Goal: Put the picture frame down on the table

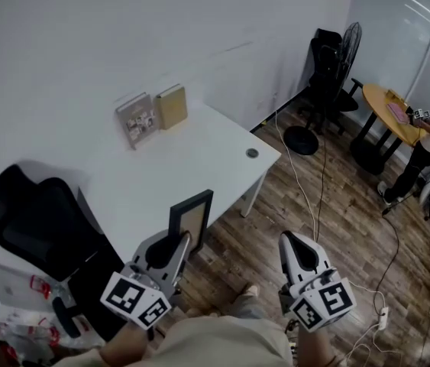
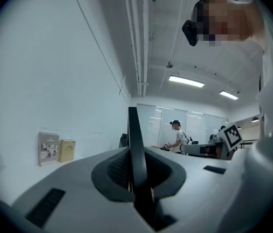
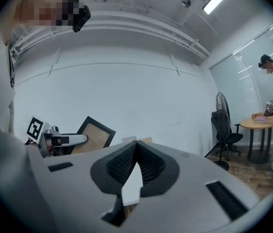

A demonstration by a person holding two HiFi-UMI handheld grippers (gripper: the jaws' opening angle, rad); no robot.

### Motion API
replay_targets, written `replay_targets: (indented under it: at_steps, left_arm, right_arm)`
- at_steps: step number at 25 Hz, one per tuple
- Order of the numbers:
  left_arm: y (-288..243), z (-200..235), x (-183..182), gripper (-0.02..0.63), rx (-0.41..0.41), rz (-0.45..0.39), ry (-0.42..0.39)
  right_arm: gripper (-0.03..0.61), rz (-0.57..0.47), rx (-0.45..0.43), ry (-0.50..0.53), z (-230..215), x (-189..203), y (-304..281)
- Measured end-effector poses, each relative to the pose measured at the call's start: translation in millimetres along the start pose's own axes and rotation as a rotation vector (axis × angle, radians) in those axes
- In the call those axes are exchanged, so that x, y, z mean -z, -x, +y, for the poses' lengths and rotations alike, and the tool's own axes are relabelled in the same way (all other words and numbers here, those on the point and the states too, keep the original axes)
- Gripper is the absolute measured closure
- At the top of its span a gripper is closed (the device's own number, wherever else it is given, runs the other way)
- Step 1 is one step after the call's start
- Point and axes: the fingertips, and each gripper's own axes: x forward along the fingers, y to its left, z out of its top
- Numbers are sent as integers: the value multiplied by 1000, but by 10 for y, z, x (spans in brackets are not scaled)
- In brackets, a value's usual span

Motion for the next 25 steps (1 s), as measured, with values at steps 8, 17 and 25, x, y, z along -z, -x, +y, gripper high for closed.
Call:
replay_targets:
  at_steps: [8, 17, 25]
  left_arm:
    - [-496, 343, 76, 568, -71, -12, 7]
    - [-1325, 818, 100, 568, -215, 12, 15]
    - [-2224, 1168, 22, 568, -306, 16, 56]
  right_arm:
    - [557, 42, -31, 19, -498, 92, -528]
    - [557, 76, -186, -3, -1149, 22, -1519]
    - [557, 128, -315, -45, -1817, -9, -2389]
